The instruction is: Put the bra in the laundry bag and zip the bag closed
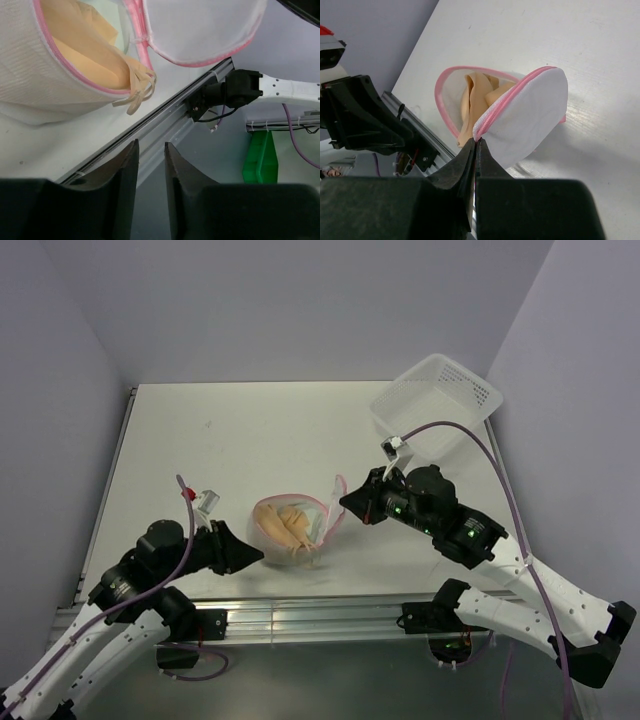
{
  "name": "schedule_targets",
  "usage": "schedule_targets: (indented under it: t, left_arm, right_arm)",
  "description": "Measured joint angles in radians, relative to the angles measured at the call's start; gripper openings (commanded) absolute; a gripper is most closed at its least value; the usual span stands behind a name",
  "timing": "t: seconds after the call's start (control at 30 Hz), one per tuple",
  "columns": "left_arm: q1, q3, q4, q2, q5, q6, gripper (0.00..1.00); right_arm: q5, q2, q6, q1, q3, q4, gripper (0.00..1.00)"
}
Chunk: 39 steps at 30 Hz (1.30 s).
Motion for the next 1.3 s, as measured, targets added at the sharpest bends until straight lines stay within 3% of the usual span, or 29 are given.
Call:
schedule_targets:
  t: [0.13, 0.4, 0.47, 0.67, 0.77, 1.07, 1.3]
  left_arm:
    - [0.0, -0.008, -0.018, -0.047, 0.021, -0.004, 0.37]
    - [-0.042, -0.121, 0.116, -0.01, 0.02, -0.064, 0.47]
    - [-0.081, -0.142, 0.161, 0.017, -0.014, -0.087, 0.49]
    - [-0.379, -0.185, 0.317, 0.175, -0.25, -0.169, 0.53]
    - [-0.453, -0.186, 0.362, 0.261, -0.377, -0.205, 0.53]
    - [-0.502, -0.195, 0.455, 0.354, -0.621, -0.24, 0.58]
    - [-0.505, -0.201, 0.547, 0.443, -0.665, -0.24, 0.5]
  right_arm:
    - [0.012, 0.002, -0.003, 0.0, 0.0, 0.001, 0.0]
    - [0.02, 0.003, -0.006, 0.0, 0.0, 0.008, 0.0]
    - [0.022, 0.003, -0.006, 0.0, 0.0, 0.008, 0.0]
    - [0.029, 0.002, -0.007, 0.0, 0.0, 0.008, 0.0]
    - [0.032, 0.001, -0.007, 0.0, 0.0, 0.008, 0.0]
    - [0.031, -0.021, -0.007, 0.0, -0.004, 0.009, 0.0]
    - [0.021, -0.024, -0.007, 0.0, -0.011, 0.021, 0.0]
